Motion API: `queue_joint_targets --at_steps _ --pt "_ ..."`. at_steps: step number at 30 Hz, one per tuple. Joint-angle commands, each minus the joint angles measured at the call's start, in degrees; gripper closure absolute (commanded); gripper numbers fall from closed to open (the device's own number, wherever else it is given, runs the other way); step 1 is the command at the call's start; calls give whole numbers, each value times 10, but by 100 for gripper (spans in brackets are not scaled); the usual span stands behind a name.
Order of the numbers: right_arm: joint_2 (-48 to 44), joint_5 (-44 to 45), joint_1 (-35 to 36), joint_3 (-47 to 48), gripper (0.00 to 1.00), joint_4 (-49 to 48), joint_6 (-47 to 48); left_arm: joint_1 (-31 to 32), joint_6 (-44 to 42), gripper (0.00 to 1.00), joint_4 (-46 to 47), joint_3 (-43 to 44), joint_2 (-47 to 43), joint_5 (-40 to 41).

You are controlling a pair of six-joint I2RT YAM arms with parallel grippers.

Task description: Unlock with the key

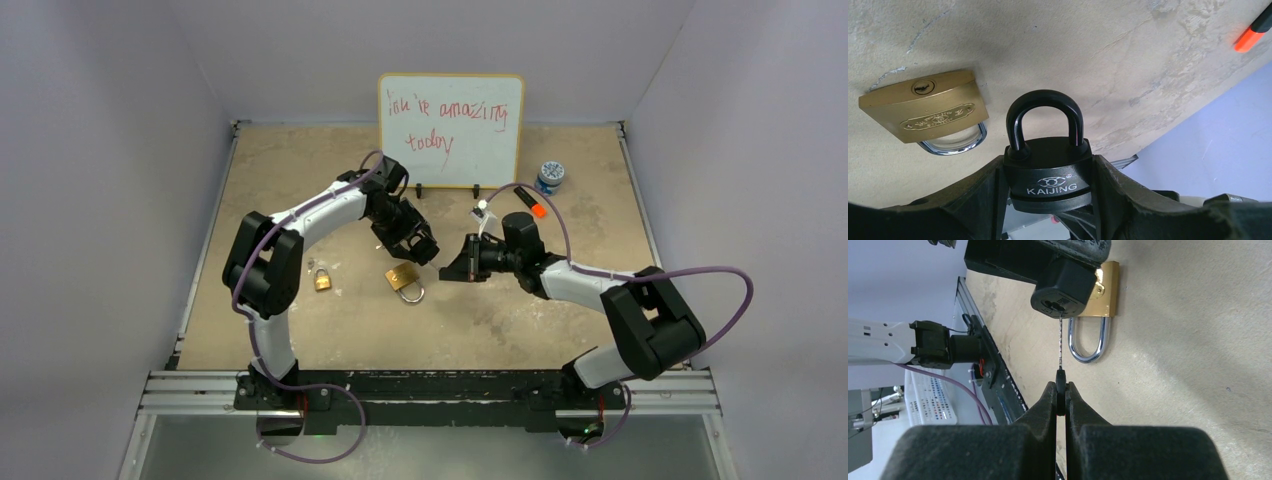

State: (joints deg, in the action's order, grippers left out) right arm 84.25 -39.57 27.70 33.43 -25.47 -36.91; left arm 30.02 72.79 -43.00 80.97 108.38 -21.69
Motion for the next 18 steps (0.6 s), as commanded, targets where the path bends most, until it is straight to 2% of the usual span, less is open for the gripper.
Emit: queue_joint_targets --at_steps 1,6,18 --pt "-20 -25 -2 11 100 -45 7 2 -3 94 1 8 -22 -27" --pt "-18 -47 -1 1 100 -64 14 1 -2 94 1 8 -18 -25" --pt "-4 -13 -2 33 100 13 41 1 -2 95 4 5 -21 -28"
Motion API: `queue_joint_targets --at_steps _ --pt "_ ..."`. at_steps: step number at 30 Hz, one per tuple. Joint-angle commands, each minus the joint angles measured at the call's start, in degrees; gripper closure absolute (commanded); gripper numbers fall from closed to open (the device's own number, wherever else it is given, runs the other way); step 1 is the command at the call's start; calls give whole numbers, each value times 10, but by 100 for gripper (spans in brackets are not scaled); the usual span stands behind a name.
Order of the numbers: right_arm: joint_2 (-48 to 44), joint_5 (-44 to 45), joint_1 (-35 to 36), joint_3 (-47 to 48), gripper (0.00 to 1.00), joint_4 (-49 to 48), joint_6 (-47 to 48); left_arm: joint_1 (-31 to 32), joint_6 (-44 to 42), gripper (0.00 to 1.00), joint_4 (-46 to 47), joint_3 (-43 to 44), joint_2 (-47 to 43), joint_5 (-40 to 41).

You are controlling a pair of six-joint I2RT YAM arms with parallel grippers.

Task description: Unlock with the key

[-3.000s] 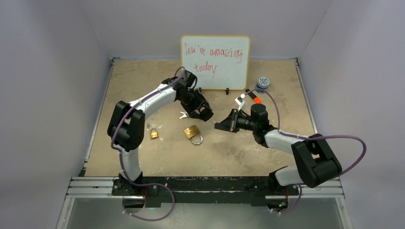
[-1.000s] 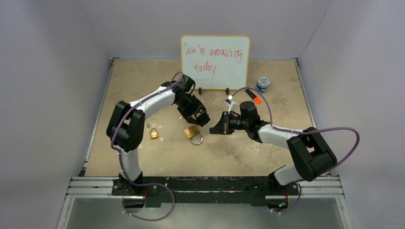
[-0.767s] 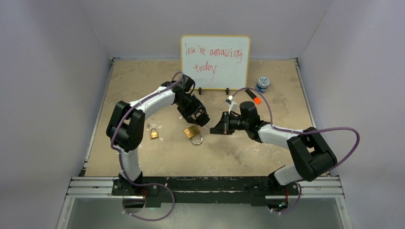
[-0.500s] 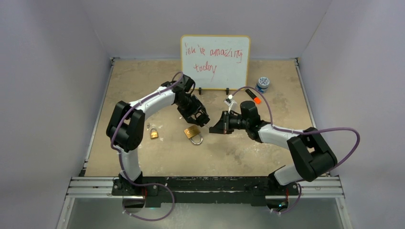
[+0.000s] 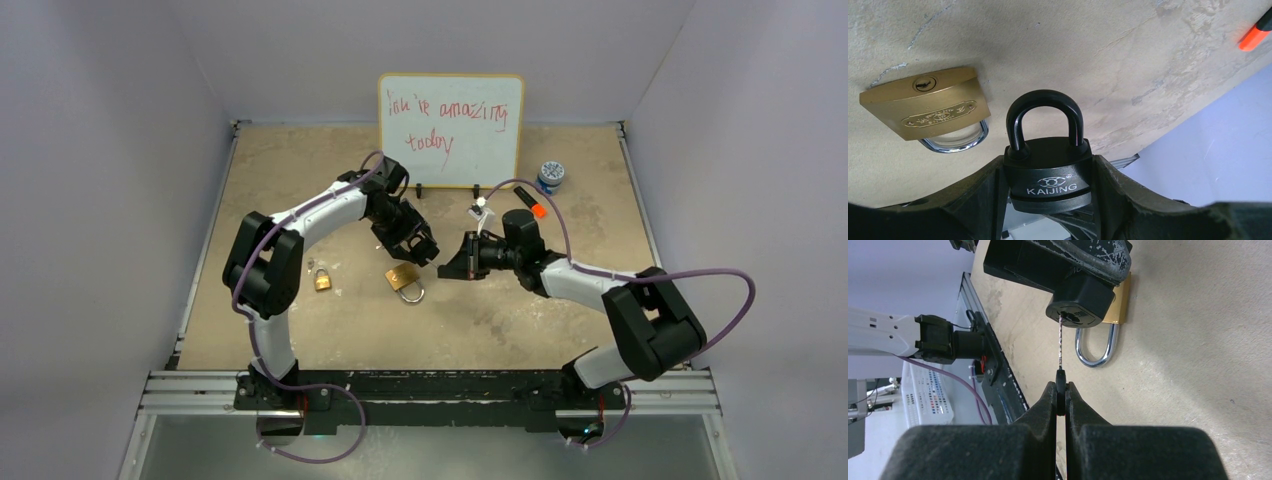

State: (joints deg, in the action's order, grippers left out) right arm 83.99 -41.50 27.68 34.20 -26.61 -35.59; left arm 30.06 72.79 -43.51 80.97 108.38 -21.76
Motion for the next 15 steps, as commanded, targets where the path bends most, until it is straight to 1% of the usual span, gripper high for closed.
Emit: queue_joint_targets --at_steps 1,7,15 --pt "-2 9 -2 26 100 28 28 1 -2 94 9 5 -21 -28" --pt "1 32 -2 33 100 47 33 1 -1 95 11 4 -20 -31" --pt "-4 49 -11 38 100 40 17 1 -1 95 11 -1 -25 -31"
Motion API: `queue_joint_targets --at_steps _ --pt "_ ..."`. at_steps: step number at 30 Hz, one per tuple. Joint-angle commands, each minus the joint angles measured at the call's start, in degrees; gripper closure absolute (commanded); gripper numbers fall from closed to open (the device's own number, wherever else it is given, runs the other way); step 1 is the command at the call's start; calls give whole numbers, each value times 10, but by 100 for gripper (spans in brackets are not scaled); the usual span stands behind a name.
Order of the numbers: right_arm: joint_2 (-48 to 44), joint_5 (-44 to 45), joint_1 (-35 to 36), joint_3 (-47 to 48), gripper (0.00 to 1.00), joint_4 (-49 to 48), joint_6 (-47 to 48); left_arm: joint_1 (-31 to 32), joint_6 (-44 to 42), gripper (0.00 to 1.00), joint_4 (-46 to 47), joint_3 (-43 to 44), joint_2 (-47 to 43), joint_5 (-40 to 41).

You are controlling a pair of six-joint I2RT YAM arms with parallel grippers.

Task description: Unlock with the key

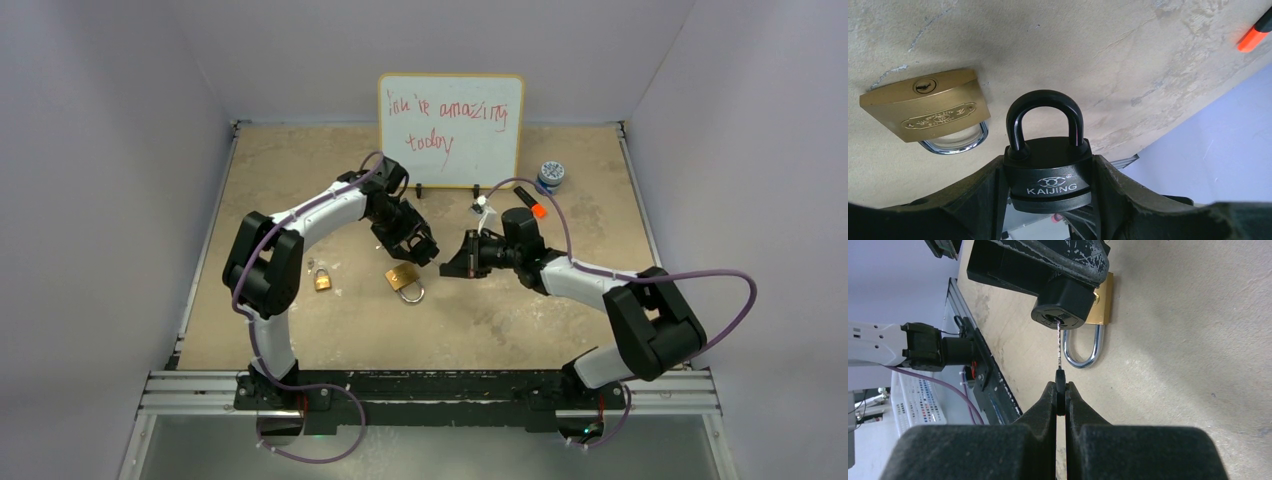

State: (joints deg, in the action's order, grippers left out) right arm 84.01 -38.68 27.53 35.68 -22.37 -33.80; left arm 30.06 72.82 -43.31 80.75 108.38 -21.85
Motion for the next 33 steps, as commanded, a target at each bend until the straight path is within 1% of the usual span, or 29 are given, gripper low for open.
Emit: queue_joint_targets --at_steps 1,6,10,12,14,24,33 --pt "-5 24 -13 22 100 -3 -4 1 -2 95 7 1 -26 -29" --pt "-24 32 -28 1 100 -31 -36 1 3 95 6 -4 -31 -24" --pt "-4 -4 -28 -1 100 -66 -50 2 11 95 14 -10 -33 -22" --pt "18 -36 -29 -8 100 -100 -77 2 15 95 17 -11 -34 -23" --pt "33 -47 -29 -16 100 -137 -101 2 21 95 19 -12 -33 -22" --pt "74 -43 -28 -15 100 -167 -139 2 37 95 32 -19 -39 -28" --pt "86 -50 -28 -14 100 -159 -131 2 37 95 40 -25 -40 -32"
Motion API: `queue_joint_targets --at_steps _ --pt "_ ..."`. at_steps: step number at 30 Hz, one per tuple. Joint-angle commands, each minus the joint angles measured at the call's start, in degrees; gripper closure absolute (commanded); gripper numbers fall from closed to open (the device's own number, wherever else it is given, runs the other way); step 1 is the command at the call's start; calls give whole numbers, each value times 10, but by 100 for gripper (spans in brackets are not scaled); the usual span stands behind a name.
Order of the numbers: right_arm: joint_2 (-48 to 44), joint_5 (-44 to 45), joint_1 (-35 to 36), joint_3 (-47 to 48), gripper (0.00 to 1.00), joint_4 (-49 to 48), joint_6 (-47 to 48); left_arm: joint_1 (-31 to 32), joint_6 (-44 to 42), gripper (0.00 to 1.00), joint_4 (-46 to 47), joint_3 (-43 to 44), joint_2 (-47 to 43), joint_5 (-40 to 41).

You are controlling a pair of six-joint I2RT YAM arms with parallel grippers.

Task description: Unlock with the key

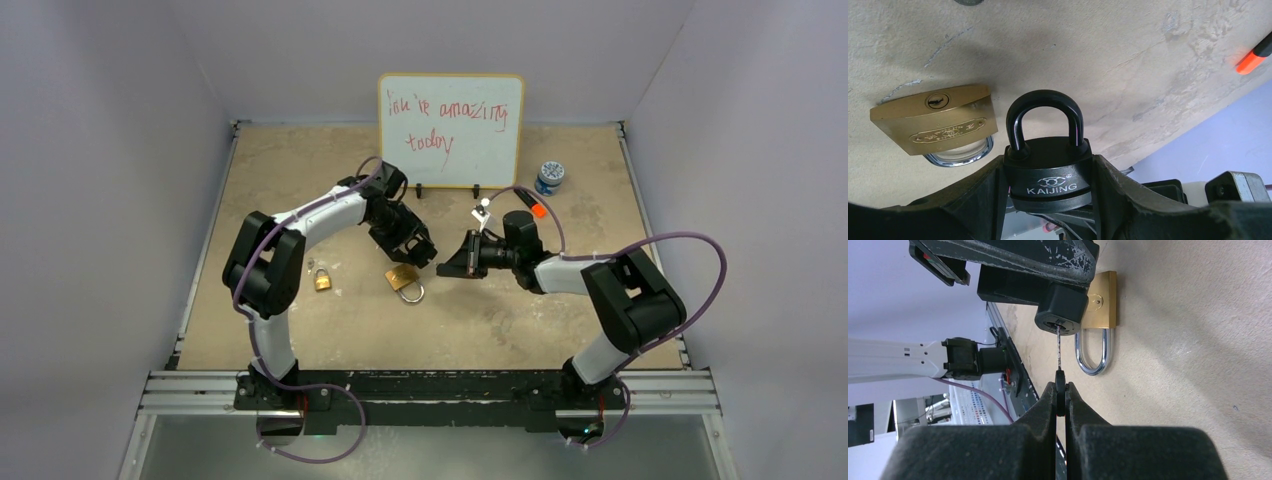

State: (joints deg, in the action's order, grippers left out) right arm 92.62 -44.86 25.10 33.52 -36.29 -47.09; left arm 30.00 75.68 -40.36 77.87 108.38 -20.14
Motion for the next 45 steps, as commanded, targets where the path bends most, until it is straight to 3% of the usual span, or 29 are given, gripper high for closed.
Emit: queue_joint_targets --at_steps 1,8,19,30,39,45 --pt "0 14 -4 8 100 -18 2 3 7 95 11 4 -40 -50" --pt "12 34 -3 27 100 -1 -42 3 19 95 24 -3 -42 -56" --pt "24 102 13 56 100 55 -120 7 109 99 67 -34 -67 -21" --pt "63 94 19 96 100 94 -215 18 129 99 58 -22 -72 11" --pt "79 127 20 133 100 141 -183 24 116 99 49 -15 -80 5" --pt "78 207 26 200 100 235 -89 31 111 99 45 -14 -92 -5"
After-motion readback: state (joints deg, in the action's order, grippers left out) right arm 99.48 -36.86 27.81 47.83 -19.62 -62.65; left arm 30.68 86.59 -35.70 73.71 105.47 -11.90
